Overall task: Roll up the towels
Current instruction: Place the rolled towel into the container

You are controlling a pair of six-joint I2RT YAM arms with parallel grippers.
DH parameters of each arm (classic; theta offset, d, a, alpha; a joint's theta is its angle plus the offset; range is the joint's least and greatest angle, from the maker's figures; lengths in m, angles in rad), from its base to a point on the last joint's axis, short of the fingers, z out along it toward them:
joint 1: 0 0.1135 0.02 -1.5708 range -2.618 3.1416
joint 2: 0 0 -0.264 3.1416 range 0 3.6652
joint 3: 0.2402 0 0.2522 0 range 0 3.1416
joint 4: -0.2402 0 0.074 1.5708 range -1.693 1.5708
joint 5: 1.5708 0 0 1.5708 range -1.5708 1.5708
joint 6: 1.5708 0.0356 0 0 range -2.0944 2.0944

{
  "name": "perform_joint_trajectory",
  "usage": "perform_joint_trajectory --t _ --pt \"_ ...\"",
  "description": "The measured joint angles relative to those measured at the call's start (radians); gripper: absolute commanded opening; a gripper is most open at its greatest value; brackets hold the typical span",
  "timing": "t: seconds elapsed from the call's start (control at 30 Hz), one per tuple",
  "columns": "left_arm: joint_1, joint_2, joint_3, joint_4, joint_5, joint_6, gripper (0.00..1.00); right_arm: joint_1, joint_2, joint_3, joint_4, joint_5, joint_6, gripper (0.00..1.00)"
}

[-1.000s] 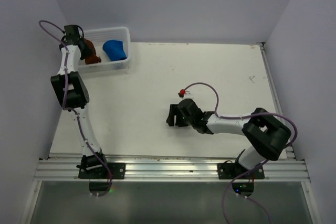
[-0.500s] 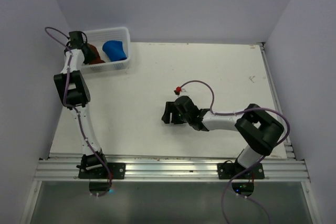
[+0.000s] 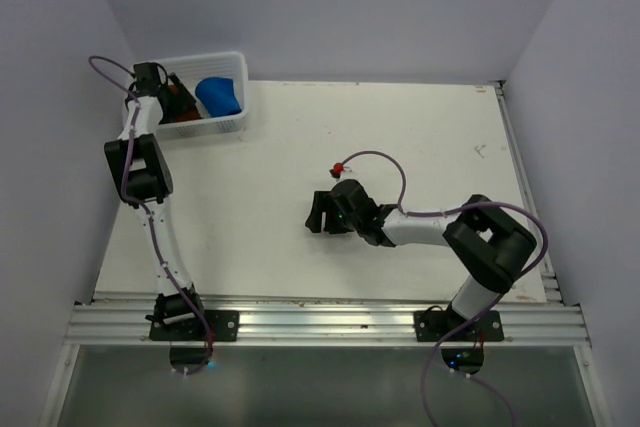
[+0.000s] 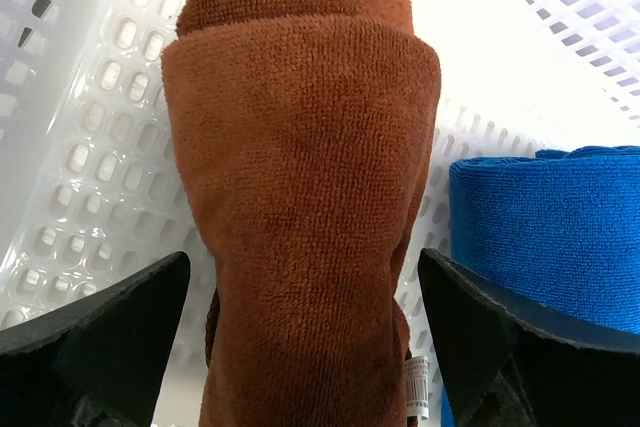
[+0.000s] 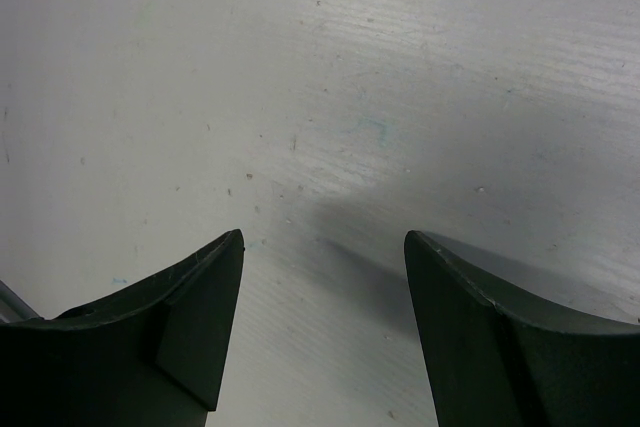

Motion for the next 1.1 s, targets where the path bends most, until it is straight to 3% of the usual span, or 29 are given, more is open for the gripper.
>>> perform_joint_trajectory --t 0.37,0.77,0.93,1.1 --pt "0.0 -0.039 -0.004 -0.003 0.006 0.001 1.0 -0.002 -0.004 0.002 -0.01 -0.002 -0.008 0.7" --pt "0.0 -0.33 -0.045 0.021 0.042 0.027 1.0 -0.019 -0.042 0.087 -0.209 0.038 -0.115 0.75" --pt "-0.04 -0.641 -0.357 0.123 0.026 0.055 1.0 -0.054 -0.143 0.212 -0.332 0.084 -0.2 0.76" --pt "-0.241 -1.089 -0.808 0.229 -0.008 0.064 1.0 -0.099 -0.325 0.286 -0.412 0.14 -0.241 0.79"
